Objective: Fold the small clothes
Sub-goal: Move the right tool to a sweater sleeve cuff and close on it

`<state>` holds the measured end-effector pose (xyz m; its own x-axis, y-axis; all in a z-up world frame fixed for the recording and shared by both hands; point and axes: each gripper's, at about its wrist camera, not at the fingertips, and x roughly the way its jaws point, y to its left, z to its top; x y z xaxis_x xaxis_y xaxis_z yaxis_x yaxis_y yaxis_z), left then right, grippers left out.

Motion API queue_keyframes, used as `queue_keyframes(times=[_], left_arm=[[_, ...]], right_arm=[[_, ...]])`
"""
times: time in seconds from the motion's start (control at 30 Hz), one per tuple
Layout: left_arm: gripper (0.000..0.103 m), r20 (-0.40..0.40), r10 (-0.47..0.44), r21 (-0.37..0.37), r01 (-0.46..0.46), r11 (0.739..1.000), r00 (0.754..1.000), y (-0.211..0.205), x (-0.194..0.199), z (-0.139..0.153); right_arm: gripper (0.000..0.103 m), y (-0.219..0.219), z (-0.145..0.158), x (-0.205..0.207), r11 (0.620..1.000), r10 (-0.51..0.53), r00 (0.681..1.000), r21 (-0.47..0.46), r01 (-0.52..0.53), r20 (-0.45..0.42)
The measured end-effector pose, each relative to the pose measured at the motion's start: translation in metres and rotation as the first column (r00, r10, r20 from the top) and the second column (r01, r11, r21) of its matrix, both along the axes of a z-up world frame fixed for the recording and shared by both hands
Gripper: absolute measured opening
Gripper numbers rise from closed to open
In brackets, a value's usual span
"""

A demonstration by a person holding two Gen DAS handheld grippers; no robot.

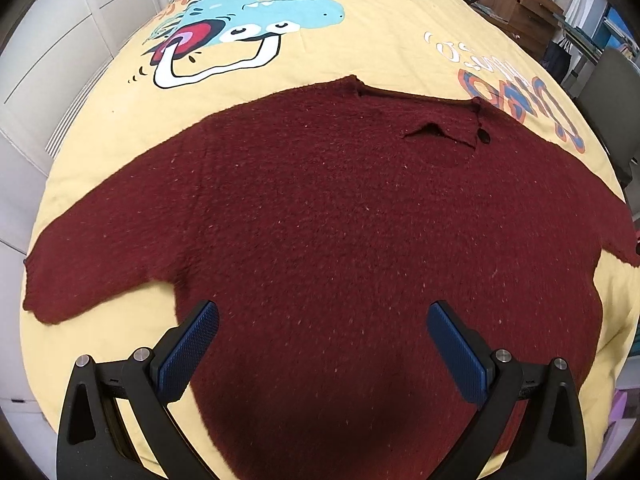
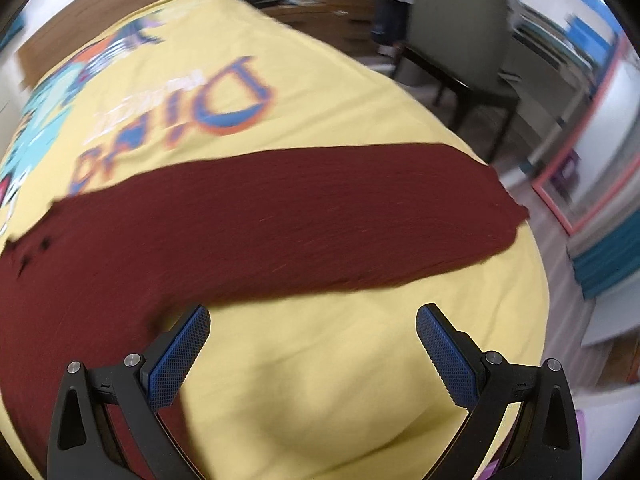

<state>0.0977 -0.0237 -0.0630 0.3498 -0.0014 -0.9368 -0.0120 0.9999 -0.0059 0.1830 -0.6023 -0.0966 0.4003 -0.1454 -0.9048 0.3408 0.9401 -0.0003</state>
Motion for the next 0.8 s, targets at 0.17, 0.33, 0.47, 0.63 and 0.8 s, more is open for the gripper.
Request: queue_keyframes(times=[0.17,0.33,0.47,0.63,0.8], left_arm=[[0.102,-0.012,0.025,-0.008,-0.025,1.000,1.000,0.006,0.008,-0.010],[0.102,-0.018,0.049,-0.008,-0.049,0.999,0.999,0.014,0.011,-0.015],[0.102,-0.031,0.057,0.010,-0.056,0.998,0.998,0.018,0.013,-0.020],[0.102,-0.043,0.086,0.001,-0.086,0.996,0.995,0.025,0.011,-0.026],[0.102,-0.064,0.079,0.006,-0.079,0.997,0.995,0.028,0.007,-0.032]], right_arm=[[0.103,-0.053,-0.024,0.018,0.983,-0.145,0.989,0.105,0.147,-0.030],[0.103,-0.093,-0.049,0.028,0.945,-0.285,0.955,0.139,0.295,-0.084],[0.103,-0.117,-0.068,0.027,0.906,-0.374,0.922,0.172,0.386,-0.101],[0.102,-0.126,-0.081,0.027,0.888,-0.413,0.909,0.198,0.415,-0.057],[0.073,-0.148,-0.078,0.044,0.880,-0.424,0.905,0.216,0.423,-0.046]])
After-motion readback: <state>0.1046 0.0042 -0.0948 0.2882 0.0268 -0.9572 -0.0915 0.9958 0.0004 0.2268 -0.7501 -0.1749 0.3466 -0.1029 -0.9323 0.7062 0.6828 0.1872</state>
